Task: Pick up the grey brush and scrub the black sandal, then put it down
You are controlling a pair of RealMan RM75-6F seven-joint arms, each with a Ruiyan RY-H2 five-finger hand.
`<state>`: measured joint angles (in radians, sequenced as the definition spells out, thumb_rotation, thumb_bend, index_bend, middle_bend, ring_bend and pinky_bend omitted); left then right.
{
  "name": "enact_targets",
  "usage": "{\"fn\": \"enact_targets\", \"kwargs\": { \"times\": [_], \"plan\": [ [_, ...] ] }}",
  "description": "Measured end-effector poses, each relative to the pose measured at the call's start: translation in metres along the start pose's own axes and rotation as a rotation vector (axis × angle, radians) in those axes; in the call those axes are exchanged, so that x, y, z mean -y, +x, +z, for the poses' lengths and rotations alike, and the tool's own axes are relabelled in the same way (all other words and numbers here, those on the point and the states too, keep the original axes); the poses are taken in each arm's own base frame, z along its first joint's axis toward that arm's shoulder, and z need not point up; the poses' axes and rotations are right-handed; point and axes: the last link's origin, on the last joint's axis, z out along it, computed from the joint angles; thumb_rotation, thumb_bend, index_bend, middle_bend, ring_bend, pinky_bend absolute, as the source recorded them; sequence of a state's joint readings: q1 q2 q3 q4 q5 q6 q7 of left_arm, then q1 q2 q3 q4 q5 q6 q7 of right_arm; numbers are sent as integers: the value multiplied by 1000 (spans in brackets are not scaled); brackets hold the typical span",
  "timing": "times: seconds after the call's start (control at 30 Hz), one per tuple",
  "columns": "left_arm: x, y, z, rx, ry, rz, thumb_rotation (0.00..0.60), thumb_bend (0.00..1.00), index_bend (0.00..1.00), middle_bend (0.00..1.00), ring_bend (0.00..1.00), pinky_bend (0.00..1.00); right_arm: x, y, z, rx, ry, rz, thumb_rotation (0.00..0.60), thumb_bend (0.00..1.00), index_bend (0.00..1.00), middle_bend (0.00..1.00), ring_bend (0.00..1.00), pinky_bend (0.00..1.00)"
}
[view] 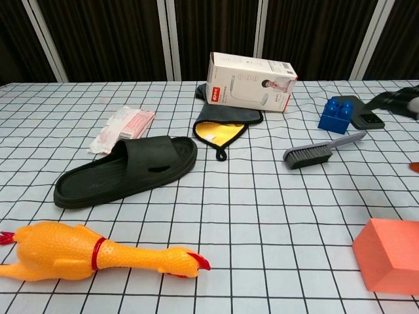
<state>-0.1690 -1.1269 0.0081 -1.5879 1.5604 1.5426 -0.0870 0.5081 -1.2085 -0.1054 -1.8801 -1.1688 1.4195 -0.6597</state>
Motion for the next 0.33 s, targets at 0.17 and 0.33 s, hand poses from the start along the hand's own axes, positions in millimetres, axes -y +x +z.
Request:
{"fn": "enact_targets", "kwargs": {
  "times": [0.17,0.33],
  "plan": [
    [6,10,-20,-9,131,94,600,66,0,0,0,0,-45,1,-72,-55,-151,85,600,369,0,0,0,0],
    [6,17,-35,-1,230,133,600,64,0,0,0,0,-65,0,-119,-4,-201,114,600,368,0,0,0,0]
  ]
}}
